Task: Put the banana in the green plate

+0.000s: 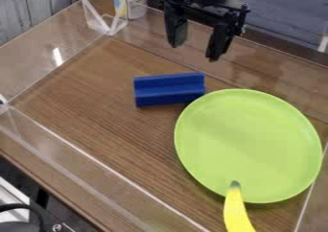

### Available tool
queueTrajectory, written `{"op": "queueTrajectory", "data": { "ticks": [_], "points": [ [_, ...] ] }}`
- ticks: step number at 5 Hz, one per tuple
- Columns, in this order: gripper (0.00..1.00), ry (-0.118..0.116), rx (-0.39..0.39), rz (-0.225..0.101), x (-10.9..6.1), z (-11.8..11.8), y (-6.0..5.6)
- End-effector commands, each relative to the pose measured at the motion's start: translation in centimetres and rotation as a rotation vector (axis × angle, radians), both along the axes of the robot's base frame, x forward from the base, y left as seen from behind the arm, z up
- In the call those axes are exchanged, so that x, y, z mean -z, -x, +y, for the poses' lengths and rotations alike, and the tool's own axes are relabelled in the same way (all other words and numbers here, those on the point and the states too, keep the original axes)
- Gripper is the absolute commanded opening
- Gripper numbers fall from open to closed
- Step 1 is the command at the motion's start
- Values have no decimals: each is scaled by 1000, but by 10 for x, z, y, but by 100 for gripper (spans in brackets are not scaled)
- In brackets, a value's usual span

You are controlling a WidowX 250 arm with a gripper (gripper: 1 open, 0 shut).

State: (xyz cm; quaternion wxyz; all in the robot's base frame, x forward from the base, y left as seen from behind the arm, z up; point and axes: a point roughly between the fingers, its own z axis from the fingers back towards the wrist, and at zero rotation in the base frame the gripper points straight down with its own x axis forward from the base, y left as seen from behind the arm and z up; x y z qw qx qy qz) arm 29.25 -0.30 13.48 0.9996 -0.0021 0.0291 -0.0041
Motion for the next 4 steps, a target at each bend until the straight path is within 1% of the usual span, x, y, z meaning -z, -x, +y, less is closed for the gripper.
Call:
{"op": "queueTrajectory", "data": {
  "ticks": [1, 2, 3, 4],
  "points": [
    [100, 1, 6, 28, 10, -5, 6],
    [100, 18, 44, 40, 17, -26, 25],
    [100, 31, 109, 31, 25, -52, 40],
    [100, 44, 150, 23, 36, -88, 53]
  ]
}}
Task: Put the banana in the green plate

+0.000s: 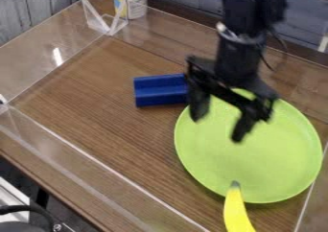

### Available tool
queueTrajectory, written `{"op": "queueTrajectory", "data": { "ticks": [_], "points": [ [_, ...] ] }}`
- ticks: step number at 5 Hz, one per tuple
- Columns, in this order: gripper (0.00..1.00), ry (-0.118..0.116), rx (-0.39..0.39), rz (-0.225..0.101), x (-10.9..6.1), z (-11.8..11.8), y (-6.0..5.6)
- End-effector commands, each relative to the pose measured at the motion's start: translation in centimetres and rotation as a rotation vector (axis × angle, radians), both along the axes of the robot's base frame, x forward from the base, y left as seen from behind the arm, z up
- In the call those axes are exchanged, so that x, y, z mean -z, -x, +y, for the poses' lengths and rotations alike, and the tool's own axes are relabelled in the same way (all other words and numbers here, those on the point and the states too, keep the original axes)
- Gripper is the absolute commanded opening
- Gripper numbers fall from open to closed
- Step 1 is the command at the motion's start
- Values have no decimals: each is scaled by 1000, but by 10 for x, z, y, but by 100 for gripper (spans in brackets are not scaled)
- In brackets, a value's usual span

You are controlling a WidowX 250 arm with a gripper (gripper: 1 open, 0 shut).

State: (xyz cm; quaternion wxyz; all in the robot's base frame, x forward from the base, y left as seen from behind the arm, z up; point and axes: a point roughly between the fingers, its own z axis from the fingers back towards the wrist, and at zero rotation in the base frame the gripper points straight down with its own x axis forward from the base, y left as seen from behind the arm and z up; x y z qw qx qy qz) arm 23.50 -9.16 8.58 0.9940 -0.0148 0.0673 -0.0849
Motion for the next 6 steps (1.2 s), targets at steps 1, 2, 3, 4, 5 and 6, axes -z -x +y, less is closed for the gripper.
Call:
{"op": "queueTrajectory", "data": {
  "ticks": [1, 2, 3, 4, 5, 6],
  "points": [
    [100, 28, 12, -52, 1, -29, 7],
    [100, 33, 22, -43, 16, -46, 17],
    [100, 34, 16, -33, 32, -50, 21],
    [100, 36, 7, -28, 46, -47, 24],
    [100, 35, 12, -25, 55, -44, 29],
    [100, 34, 13, -20, 61, -40, 31]
  ]
}}
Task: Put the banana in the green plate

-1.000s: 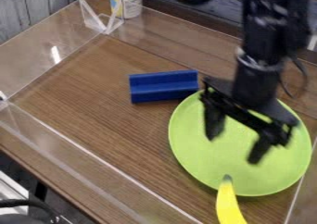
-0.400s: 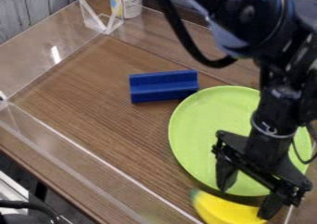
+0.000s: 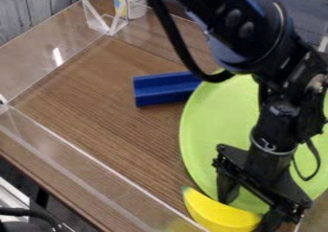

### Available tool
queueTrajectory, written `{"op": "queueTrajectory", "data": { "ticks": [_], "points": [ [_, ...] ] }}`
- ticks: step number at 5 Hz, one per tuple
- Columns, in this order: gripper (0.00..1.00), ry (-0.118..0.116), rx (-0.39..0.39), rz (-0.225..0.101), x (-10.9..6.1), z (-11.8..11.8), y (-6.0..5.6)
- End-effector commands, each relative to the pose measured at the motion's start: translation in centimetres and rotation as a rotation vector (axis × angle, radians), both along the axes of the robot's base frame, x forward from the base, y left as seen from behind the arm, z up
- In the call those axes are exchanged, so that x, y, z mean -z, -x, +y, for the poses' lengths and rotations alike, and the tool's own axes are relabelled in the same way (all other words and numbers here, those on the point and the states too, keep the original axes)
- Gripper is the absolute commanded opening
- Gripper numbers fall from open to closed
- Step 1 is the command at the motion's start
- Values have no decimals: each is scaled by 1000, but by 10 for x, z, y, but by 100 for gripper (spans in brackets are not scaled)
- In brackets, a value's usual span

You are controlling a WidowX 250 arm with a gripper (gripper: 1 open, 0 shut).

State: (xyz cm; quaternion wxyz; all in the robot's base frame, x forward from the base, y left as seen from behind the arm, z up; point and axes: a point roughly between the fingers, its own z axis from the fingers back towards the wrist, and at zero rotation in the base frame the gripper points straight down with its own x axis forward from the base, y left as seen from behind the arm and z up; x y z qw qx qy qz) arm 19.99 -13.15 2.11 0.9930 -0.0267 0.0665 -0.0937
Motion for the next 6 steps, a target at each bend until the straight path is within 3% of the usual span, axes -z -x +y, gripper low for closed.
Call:
{"op": "queueTrajectory", "data": {
  "ticks": [1, 6],
  "points": [
    [100, 7, -4, -13, -1, 2, -5],
    [100, 5, -8, 3, 0, 6, -11]
  ]
}}
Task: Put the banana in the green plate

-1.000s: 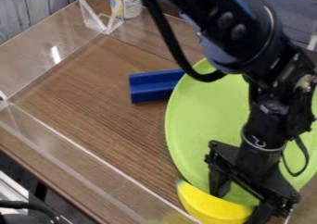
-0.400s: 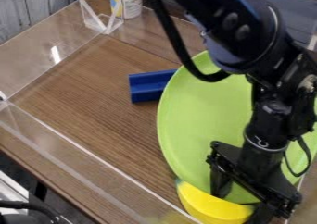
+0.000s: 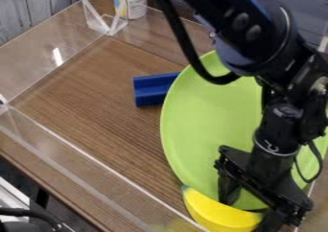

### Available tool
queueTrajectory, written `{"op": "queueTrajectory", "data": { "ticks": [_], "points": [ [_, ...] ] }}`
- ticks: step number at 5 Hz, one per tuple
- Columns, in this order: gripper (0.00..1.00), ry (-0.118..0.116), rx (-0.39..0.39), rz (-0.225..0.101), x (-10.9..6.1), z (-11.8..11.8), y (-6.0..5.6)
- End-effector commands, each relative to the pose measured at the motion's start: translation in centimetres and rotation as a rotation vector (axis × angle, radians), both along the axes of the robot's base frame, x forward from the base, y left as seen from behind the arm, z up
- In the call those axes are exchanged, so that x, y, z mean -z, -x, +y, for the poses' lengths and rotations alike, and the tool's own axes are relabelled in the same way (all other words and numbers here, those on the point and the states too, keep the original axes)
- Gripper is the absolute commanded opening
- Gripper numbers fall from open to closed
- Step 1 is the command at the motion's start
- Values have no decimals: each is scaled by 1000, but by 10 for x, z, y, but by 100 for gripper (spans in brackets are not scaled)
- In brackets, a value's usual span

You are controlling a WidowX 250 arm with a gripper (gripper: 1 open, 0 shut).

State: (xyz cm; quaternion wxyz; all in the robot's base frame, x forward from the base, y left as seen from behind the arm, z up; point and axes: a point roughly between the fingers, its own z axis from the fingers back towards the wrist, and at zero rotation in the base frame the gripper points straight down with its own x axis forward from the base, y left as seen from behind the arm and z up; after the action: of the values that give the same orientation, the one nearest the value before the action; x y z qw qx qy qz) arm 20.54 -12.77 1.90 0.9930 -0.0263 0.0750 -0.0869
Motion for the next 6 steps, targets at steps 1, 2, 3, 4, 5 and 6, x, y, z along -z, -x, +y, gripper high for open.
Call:
{"op": "queueTrajectory", "data": {
  "ticks": [1, 2, 3, 4, 5, 6],
  "points": [
    [100, 8, 4, -11, -2, 3, -6],
    [100, 8, 4, -9, -2, 3, -7],
    [100, 8, 3, -7, -2, 4, -8],
    [100, 9, 2, -5, -1, 5, -9],
    [100, 11, -1, -6, -2, 6, -9],
    [100, 13, -3, -7, -2, 7, -10]
  ]
}}
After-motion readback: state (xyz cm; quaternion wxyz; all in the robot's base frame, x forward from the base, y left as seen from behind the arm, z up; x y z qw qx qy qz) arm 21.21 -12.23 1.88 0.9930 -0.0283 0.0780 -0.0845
